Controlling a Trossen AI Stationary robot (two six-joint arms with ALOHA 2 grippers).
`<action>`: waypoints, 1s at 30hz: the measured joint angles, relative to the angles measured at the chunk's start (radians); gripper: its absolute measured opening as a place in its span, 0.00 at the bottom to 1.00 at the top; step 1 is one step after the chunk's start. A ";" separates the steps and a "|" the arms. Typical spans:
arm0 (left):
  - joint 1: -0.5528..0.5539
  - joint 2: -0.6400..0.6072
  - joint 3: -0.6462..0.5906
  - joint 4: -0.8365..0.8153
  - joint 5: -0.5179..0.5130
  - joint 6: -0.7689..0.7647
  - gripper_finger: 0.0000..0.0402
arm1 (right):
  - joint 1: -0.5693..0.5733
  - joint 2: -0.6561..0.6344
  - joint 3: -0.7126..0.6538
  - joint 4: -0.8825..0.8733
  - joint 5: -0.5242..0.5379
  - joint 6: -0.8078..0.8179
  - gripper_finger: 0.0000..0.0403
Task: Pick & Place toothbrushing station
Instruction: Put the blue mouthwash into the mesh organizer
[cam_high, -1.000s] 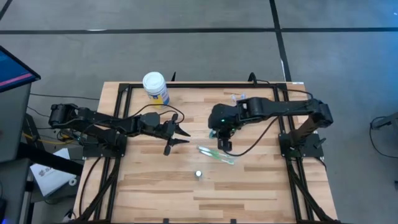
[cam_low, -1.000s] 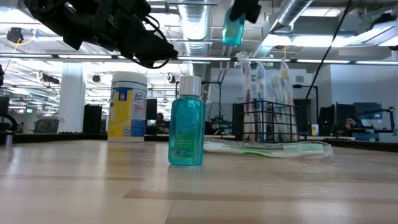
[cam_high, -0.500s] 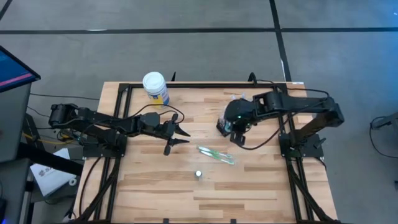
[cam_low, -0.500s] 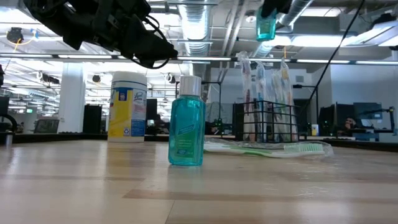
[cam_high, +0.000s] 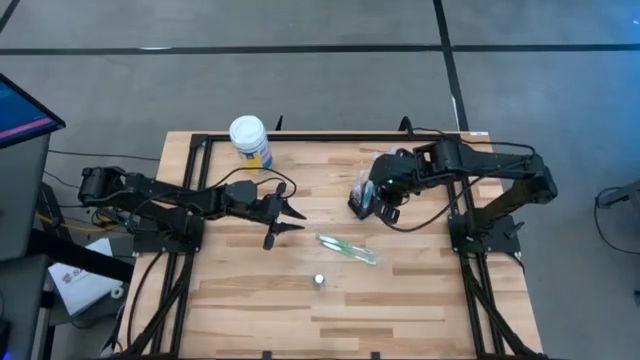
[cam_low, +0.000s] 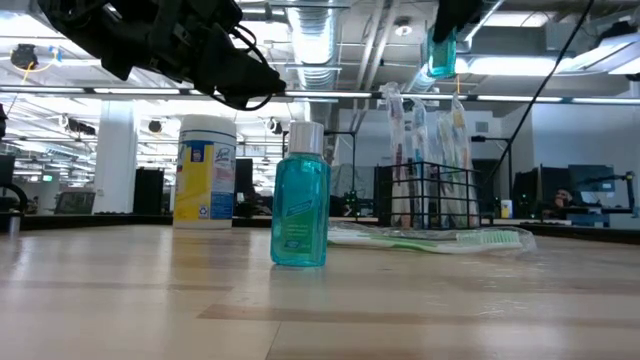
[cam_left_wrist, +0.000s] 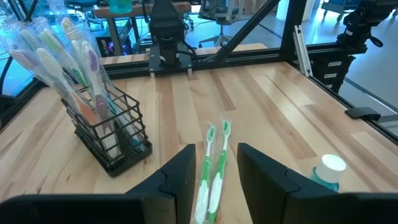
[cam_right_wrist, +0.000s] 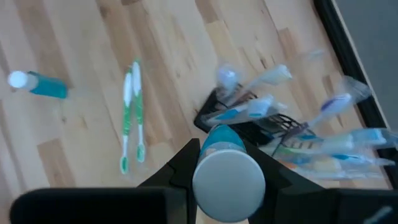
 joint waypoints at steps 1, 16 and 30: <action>0.000 0.000 0.000 0.000 0.000 0.000 0.28 | -0.006 -0.001 -0.011 0.007 0.001 -0.001 0.19; 0.000 0.000 0.000 0.007 0.000 0.000 0.28 | -0.117 -0.183 -0.322 0.212 -0.029 -0.003 0.19; 0.000 0.000 0.000 0.008 0.000 0.000 0.28 | -0.205 -0.182 -0.399 0.284 -0.079 -0.011 0.19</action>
